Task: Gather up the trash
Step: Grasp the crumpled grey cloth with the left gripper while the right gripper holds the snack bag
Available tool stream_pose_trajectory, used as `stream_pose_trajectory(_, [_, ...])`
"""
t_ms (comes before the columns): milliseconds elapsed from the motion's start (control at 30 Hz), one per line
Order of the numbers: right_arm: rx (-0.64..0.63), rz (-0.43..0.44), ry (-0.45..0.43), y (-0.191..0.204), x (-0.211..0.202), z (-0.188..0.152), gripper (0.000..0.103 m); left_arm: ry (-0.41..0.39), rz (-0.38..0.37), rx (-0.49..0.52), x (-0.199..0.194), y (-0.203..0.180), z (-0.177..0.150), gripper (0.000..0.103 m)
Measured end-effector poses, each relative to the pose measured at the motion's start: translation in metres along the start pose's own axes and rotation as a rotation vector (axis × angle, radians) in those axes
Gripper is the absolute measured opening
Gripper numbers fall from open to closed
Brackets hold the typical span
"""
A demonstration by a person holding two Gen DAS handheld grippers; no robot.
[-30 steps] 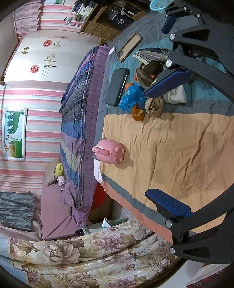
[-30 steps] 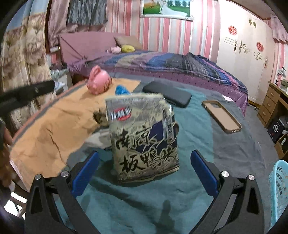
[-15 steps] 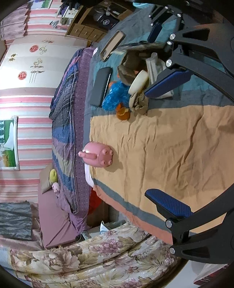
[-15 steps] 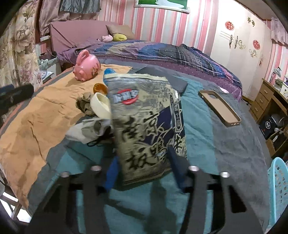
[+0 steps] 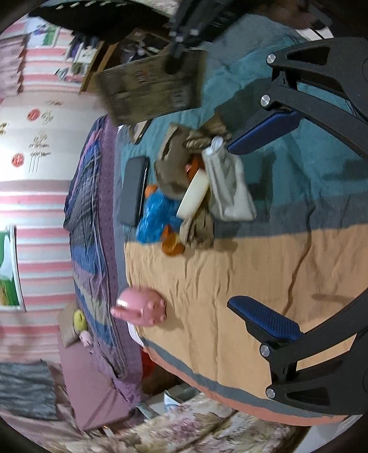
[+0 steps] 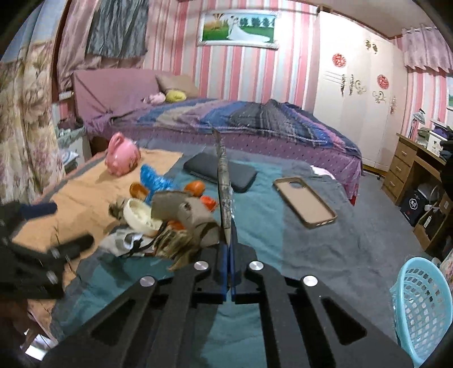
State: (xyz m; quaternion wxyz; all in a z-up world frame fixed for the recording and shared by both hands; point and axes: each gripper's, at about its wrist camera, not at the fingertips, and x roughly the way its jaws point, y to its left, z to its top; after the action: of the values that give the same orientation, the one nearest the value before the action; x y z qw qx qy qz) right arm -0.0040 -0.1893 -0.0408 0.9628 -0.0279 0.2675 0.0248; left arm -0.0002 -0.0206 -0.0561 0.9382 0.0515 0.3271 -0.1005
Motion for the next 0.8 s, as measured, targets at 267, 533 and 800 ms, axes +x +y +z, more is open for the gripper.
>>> stream_pose_trajectory(267, [0.036, 0.016, 0.007, -0.014, 0.000, 0.003, 0.001, 0.042, 0.022, 0.087, 0.021, -0.027, -0.001, 0.084])
stream_pose_trajectory(533, [0.065, 0.023, 0.011, -0.022, -0.001, 0.004, 0.001, 0.101, -0.016, 0.076, 0.034, -0.027, 0.001, 0.006])
stream_pose_trajectory(800, [0.096, 0.051, -0.074, -0.028, -0.025, 0.011, 0.001, -0.124, -0.058, -0.065, -0.035, -0.003, 0.025, 0.002])
